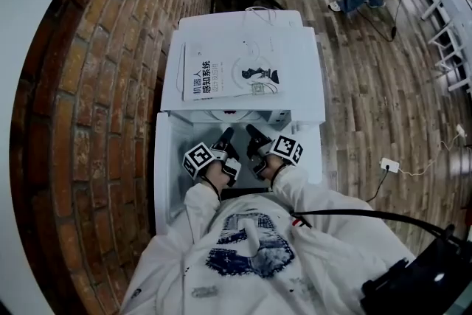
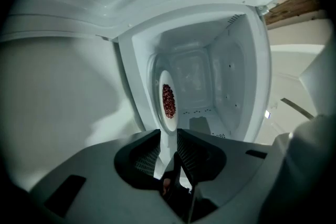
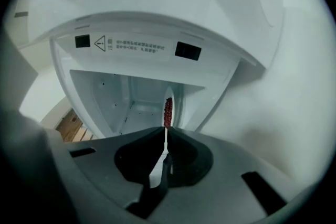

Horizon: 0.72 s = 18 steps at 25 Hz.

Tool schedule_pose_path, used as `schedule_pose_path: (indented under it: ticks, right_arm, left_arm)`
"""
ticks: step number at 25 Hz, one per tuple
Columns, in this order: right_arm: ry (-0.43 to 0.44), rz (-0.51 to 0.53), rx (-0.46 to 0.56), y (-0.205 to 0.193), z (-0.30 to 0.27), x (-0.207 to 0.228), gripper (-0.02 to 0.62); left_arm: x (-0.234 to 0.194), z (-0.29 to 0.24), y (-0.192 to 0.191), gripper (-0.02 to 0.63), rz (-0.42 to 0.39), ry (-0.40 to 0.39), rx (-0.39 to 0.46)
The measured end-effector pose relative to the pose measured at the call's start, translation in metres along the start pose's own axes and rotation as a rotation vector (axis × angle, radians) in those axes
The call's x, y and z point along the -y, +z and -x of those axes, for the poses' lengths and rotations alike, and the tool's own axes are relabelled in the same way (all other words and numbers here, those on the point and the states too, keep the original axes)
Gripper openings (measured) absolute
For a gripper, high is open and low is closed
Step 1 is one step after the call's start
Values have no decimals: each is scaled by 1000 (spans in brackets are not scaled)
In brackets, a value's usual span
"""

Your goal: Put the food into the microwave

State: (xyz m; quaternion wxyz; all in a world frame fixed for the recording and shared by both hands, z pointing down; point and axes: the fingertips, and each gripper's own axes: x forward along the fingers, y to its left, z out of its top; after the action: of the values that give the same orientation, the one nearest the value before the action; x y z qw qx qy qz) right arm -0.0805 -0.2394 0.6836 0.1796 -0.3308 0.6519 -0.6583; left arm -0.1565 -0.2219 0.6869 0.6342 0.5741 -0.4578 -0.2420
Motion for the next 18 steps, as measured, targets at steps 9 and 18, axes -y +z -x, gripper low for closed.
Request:
schedule_pose_path:
  ticks: [9, 18]
  right_arm:
    - [-1, 130, -83, -5, 45, -16, 17]
    - [1, 347, -200, -9, 90, -56, 14]
  left_arm:
    - [43, 22, -34, 49, -216, -28, -20]
    - [88, 48, -48, 8, -547, -4, -8]
